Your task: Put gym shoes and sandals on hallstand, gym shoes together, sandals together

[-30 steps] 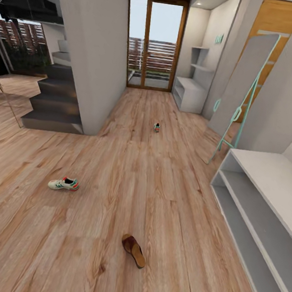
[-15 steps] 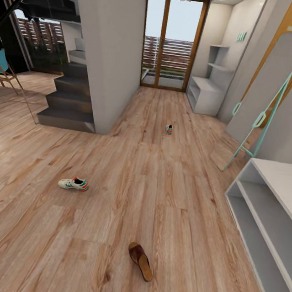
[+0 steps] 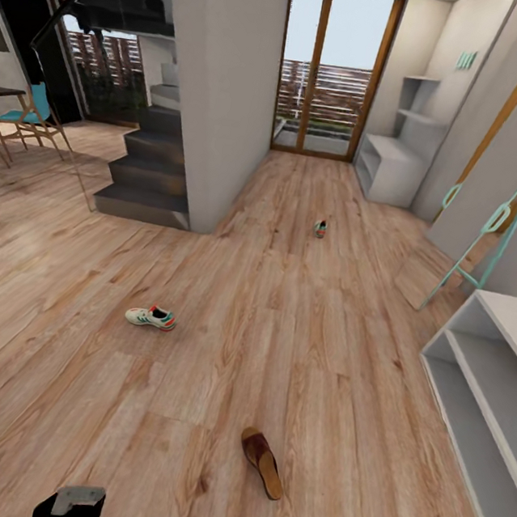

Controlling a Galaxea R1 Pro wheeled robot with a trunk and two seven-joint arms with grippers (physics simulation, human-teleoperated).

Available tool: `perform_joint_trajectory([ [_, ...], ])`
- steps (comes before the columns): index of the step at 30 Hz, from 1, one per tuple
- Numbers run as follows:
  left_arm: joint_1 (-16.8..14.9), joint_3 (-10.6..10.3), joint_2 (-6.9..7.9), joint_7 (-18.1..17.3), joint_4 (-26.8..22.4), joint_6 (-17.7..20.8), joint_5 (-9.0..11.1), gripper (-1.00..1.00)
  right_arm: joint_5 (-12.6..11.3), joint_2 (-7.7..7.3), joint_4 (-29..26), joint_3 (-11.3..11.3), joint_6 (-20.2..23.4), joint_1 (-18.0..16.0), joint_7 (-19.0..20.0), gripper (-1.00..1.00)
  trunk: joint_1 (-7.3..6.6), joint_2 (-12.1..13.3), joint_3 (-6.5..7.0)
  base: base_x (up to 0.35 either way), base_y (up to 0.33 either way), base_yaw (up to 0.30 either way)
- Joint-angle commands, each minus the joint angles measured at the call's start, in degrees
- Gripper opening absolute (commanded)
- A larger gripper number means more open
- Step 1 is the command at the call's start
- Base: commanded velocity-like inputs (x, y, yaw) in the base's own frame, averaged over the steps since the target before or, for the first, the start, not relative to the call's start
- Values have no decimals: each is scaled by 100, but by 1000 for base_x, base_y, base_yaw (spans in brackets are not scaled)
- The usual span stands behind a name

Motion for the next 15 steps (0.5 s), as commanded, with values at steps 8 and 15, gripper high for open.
perform_joint_trajectory([
  [8,-395,19,-27,-92,37,561,-91,100,-12,0,-1683,-9,1114,-107,8,100,-1,-2,-70,0,0,135],
  [15,-389,-7,-30,-98,56,560,-97,100,-17,38,-1937,24,1458,-115,39,100,-1,-2,-129,0,0,119],
])
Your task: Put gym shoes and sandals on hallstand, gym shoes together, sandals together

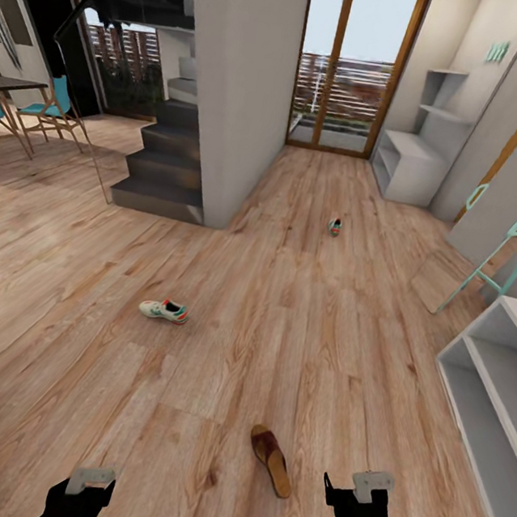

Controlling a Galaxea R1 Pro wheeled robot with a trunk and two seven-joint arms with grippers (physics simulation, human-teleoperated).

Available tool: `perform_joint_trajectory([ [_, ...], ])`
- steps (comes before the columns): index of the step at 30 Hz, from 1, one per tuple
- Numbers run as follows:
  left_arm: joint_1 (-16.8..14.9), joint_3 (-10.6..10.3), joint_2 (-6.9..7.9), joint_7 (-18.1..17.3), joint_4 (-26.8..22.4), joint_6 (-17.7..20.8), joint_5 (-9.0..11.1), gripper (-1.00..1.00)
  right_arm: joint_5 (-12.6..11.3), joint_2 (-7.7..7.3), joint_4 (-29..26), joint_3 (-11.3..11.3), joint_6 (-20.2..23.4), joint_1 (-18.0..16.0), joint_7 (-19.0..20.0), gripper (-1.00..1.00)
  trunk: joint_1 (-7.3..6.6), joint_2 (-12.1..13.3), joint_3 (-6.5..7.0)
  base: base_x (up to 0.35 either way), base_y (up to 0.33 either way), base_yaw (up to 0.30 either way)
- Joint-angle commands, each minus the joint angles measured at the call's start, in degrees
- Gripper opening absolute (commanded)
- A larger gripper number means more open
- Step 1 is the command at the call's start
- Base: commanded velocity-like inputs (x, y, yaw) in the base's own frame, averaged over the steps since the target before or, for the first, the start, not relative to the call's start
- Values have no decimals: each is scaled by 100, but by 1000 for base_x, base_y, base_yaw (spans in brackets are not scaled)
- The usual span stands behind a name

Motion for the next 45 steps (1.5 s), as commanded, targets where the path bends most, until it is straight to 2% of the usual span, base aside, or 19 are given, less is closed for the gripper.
perform_joint_trajectory([
  [1,-4,39,-4,-8,4,-23,-51,100,57,1,-9,3,16,-1,5,100,-1,-2,-11,0,0,99],
  [12,15,25,-14,-9,-61,-47,-55,100,68,11,-22,25,93,-3,15,100,-1,-2,-38,0,0,60],
  [15,9,25,-18,-9,-63,-50,-52,100,73,18,140,29,96,-3,19,100,-1,-2,-55,114,0,170],
  [29,0,25,-24,-9,-71,-52,-52,100,88,55,299,40,80,-3,26,100,-1,-2,-147,288,0,178],
  [35,-1,28,-28,-9,-72,-52,-51,100,108,55,333,48,80,-3,28,100,-1,-2,-155,300,0,33],
  [43,-2,27,-26,-15,-72,-59,-56,100,102,67,474,37,90,-3,10,100,-1,-2,-156,91,0,6],
  [45,-15,16,-29,-24,-78,-103,-57,100,97,186,498,36,112,-17,-21,100,-1,-2,-157,12,0,1],
])
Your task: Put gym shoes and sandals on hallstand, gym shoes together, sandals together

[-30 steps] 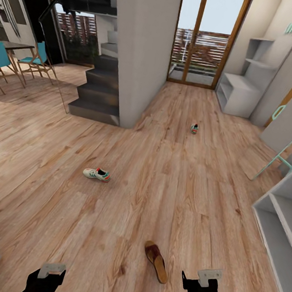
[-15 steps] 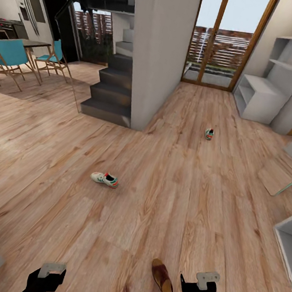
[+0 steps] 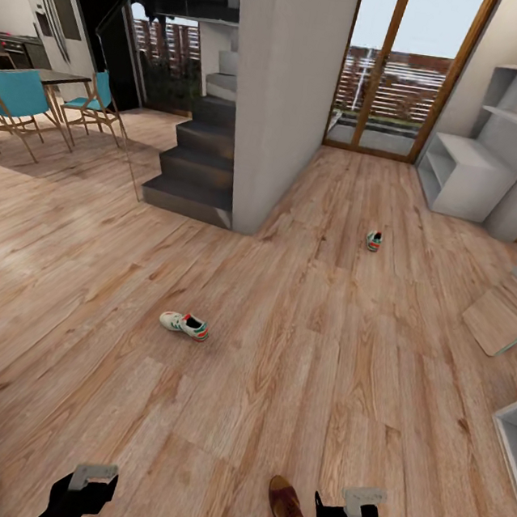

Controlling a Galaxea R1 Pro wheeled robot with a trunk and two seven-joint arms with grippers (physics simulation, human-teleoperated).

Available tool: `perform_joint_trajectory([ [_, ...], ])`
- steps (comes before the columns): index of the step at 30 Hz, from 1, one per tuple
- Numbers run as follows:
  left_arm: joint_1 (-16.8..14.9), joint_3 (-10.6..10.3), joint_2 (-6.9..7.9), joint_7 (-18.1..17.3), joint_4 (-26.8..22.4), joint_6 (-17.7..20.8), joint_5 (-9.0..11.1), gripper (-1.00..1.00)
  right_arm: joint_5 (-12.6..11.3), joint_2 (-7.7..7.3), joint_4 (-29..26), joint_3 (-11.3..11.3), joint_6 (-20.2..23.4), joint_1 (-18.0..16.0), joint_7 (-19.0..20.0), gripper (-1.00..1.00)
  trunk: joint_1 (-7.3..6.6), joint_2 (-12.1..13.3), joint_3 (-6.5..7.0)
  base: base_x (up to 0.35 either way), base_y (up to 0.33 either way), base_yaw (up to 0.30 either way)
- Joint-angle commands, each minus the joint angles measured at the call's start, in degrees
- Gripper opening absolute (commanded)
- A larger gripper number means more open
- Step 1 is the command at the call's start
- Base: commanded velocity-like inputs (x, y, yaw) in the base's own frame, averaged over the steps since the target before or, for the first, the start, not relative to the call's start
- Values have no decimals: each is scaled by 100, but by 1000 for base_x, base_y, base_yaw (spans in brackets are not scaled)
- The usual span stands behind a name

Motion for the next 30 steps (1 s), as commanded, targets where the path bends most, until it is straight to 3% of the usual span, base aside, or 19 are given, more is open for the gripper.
perform_joint_trajectory([
  [1,-12,37,-5,-11,1,-28,-50,100,60,40,-2,2,15,-13,-5,100,-1,-2,-4,8,0,1],
  [5,-129,23,-31,-61,-108,-8,-53,100,73,232,25,2,20,-134,-16,100,-1,-2,-4,4,0,0],
  [10,-318,21,-25,-272,-307,48,-50,100,77,313,128,2,19,-268,-20,100,-1,-2,-4,1,0,0],
  [16,-701,35,-27,-572,-416,242,-41,100,79,343,377,2,16,-492,-21,100,-1,-2,-4,0,0,0],
  [22,-1044,57,-53,-713,-450,699,-44,100,79,339,803,-5,1,-716,-20,100,-1,-2,-4,0,0,0],
  [30,-1140,57,-85,-766,-486,834,-39,100,79,304,1014,-13,-33,-775,15,100,-1,-2,-4,0,0,0],
])
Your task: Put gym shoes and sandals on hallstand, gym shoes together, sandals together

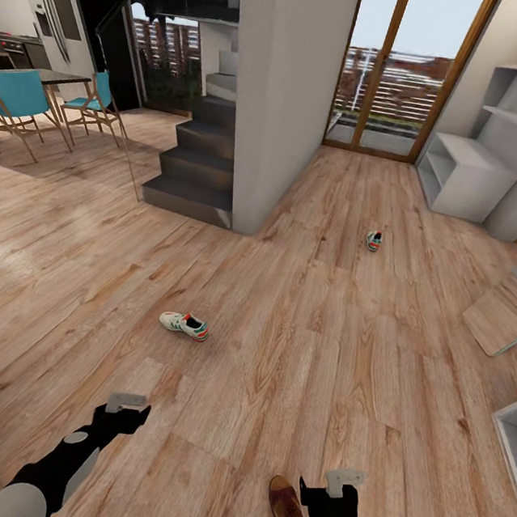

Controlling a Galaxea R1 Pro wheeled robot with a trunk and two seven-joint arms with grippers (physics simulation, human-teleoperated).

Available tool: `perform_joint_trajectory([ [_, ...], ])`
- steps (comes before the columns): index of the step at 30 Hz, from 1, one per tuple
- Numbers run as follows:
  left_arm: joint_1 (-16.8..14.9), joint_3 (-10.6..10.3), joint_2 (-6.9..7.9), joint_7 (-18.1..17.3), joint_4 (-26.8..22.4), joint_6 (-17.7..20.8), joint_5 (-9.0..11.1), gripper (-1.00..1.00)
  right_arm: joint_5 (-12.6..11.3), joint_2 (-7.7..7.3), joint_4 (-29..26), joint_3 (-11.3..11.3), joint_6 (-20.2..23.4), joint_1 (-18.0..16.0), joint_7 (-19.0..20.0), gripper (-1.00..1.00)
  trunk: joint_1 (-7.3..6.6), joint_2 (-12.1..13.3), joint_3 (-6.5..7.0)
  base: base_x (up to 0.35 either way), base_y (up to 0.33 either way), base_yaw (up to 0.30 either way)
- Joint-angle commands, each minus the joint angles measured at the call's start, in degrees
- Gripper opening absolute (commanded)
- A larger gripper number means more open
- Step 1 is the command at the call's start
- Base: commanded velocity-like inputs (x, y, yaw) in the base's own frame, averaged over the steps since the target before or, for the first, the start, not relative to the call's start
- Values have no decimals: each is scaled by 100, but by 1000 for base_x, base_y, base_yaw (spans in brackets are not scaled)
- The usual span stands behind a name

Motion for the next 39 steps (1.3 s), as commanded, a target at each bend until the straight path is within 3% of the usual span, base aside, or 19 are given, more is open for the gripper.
perform_joint_trajectory([
  [1,-8,47,-13,-47,2,-18,-52,100,60,-1,5,-5,5,-4,6,100,-1,-2,-4,0,0,0],
  [5,-13,27,-141,-59,-3,-12,-74,100,60,-10,30,-1,-4,-11,29,100,-1,-2,-4,0,0,0],
  [15,-14,29,-201,-61,-4,-18,-78,100,53,-11,31,-6,-6,-13,29,100,-1,-2,-4,0,0,0],
  [32,-15,24,-222,-83,-1,-57,-83,100,51,-11,-1,-27,-4,-13,1,100,373,-683,-345,0,0,0],
  [39,-13,27,-217,-255,-2,-60,-84,100,51,-11,-1,-32,1,-13,0,100,527,-964,-528,0,0,0],
])
